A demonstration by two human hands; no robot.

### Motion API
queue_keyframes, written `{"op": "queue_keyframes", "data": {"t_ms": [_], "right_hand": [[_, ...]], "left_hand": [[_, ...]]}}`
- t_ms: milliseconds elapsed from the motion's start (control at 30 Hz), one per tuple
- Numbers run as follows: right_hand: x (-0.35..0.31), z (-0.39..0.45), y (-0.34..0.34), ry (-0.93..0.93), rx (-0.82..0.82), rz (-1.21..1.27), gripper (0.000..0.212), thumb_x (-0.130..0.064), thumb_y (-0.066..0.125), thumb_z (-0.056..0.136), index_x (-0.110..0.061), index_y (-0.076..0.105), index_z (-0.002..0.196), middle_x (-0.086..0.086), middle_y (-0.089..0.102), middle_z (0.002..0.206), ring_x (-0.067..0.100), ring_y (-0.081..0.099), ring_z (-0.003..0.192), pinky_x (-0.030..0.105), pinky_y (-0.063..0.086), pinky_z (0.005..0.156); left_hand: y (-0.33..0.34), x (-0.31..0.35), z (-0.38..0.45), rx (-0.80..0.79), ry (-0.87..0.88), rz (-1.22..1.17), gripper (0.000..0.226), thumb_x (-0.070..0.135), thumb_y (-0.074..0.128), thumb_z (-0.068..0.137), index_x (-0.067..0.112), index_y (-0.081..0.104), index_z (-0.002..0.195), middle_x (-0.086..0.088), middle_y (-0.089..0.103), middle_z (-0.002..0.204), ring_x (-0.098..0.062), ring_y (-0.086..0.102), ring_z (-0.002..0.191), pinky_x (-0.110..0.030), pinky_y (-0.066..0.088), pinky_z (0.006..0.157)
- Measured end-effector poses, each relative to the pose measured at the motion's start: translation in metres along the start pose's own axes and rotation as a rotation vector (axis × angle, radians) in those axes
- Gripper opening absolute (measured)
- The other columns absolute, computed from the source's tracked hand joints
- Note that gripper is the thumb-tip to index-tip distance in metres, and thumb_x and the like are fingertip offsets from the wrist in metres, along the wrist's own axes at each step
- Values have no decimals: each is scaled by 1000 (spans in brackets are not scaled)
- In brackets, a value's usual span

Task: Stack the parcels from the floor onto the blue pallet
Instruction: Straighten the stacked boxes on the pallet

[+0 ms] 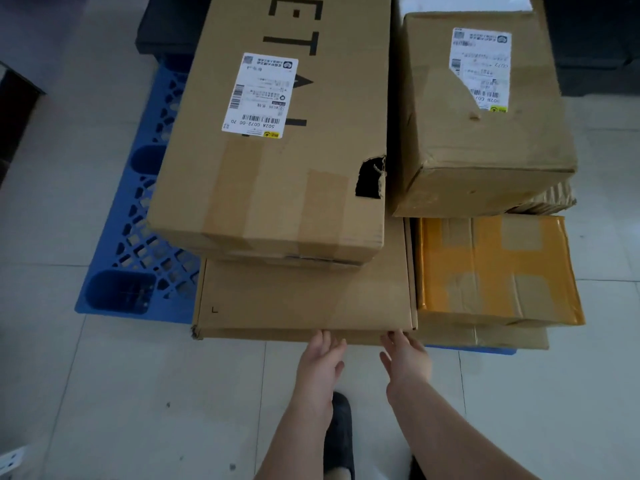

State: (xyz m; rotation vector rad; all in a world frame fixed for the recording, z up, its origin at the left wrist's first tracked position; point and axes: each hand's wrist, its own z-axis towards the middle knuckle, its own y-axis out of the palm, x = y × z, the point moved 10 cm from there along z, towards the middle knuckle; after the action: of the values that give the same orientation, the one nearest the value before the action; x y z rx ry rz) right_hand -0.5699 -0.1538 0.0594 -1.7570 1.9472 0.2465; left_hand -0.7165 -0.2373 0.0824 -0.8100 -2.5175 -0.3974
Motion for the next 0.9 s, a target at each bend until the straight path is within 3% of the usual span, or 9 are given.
{"op": "queue_keyframes", "data": {"t_ms": [100, 200, 300, 400, 467, 533, 600, 667, 900], "right_hand": [[11, -10, 13, -78, -94, -106, 44, -10, 54, 93, -8, 46, 137, 12, 61, 124, 22, 59, 114, 36, 43, 104], [33, -16, 23, -145, -153, -222, 40, -12, 54, 92, -11, 51, 132, 10, 65, 117, 20, 60, 107, 33, 42, 101], [72, -7, 25, -43, -193, -233, 44, -11, 52, 94, -6, 45, 137, 12, 63, 113, 24, 60, 109, 35, 43, 101], [106, 7, 33, 131, -227, -162, 55, -14, 53, 95, -6, 33, 145, 14, 55, 133, 25, 54, 122, 40, 42, 106], [110, 18, 44, 140, -252, -114, 59, -12, 52, 95, -10, 25, 148, 13, 46, 142, 23, 47, 129, 40, 40, 109], [98, 29, 53, 79, -257, -101, 51, -8, 49, 96, -11, 33, 144, 11, 45, 144, 22, 45, 131, 38, 38, 110], [85, 36, 56, 39, -229, -135, 28, -4, 47, 95, -6, 52, 122, 18, 51, 137, 25, 48, 128, 37, 39, 108], [79, 39, 55, 52, -198, -157, 12, -2, 45, 94, -6, 54, 101, 19, 56, 128, 25, 53, 124, 37, 42, 105], [72, 45, 53, 65, -115, -100, 25, 2, 43, 94, 3, 54, 117, 19, 61, 119, 27, 56, 120, 37, 47, 100]], "left_hand": [[-21, -3, 2, 24, 19, 61, 58, 8, 52, 94, 13, 30, 147, -1, 39, 151, -17, 39, 136, -32, 34, 111], [-63, -13, 5, 155, 46, 101, 52, 12, 54, 93, 12, 39, 143, -2, 42, 148, -18, 43, 132, -25, 31, 103], [-107, -39, 10, 286, -21, 71, 58, 16, 53, 94, 14, 29, 147, -3, 35, 152, -21, 38, 134, -28, 30, 100], [-149, -41, 26, 402, -24, 69, 71, 16, 55, 93, 16, 14, 151, -2, 25, 157, -24, 27, 143, -37, 22, 114], [-169, -30, 45, 437, 1, 13, 74, 9, 53, 93, 16, 8, 152, -2, 19, 159, -23, 24, 145, -38, 20, 119], [-180, -17, 59, 428, 18, -82, 74, 0, 49, 94, 15, 6, 152, -3, 17, 159, -22, 26, 144, -38, 22, 119], [-181, -3, 69, 375, 68, -153, 73, -11, 43, 93, 15, 9, 152, -4, 20, 159, -22, 32, 141, -37, 25, 116], [-177, 7, 74, 323, 100, -147, 72, -17, 38, 91, 16, 16, 151, -4, 24, 157, -23, 35, 139, -38, 27, 114], [-174, 8, 71, 241, 71, -67, 76, -17, 42, 90, 18, 17, 151, -3, 24, 157, -22, 31, 142, -39, 27, 114]]}}
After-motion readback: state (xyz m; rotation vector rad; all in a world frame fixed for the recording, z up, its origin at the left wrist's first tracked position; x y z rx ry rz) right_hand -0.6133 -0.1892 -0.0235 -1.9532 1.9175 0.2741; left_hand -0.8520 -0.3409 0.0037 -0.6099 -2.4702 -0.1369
